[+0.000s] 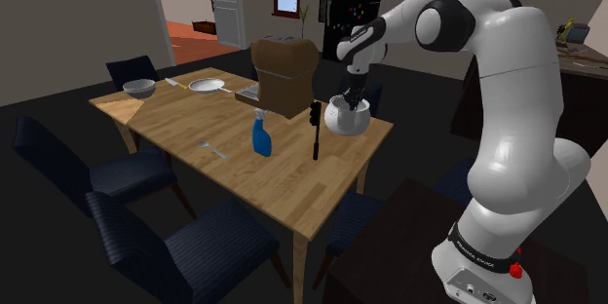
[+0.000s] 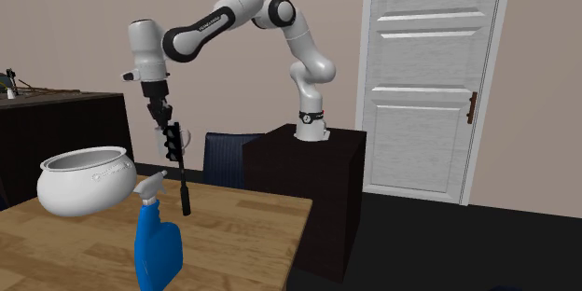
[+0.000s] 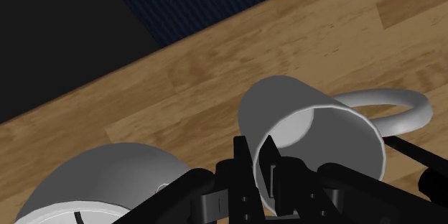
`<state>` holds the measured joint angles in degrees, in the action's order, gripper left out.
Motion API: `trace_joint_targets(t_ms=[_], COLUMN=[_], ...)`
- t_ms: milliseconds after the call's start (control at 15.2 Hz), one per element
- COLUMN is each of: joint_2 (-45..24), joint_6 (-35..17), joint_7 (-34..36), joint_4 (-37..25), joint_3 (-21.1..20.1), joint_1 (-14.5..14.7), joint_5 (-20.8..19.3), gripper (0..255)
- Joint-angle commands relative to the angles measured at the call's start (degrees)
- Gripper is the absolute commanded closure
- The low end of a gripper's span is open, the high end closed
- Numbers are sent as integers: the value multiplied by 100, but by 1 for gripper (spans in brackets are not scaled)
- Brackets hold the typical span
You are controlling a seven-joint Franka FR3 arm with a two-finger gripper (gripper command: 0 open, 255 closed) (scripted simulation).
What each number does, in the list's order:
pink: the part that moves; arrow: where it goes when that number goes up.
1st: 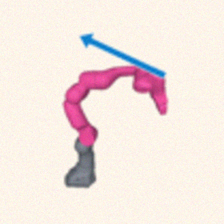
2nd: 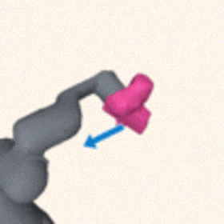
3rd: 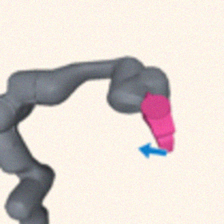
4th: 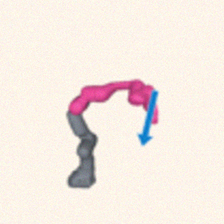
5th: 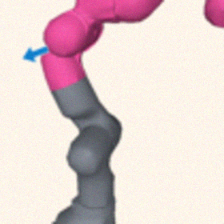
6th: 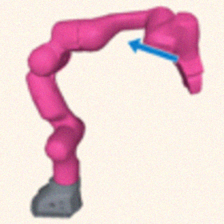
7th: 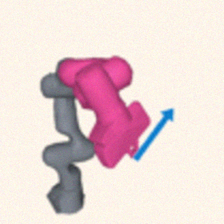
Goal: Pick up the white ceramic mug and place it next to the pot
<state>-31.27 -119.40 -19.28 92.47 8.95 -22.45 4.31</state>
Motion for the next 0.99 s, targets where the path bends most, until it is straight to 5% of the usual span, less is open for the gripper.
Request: trace_joint_targets(t_ms=[0,924], joint_2=[-82,-710], joint_6=[-132,-890], joint_7=[6,-40], joint_4=[48,182], joint_3=[-11,-78], joint_1=[5,-39], joint_5=[13,109], gripper=[255,255])
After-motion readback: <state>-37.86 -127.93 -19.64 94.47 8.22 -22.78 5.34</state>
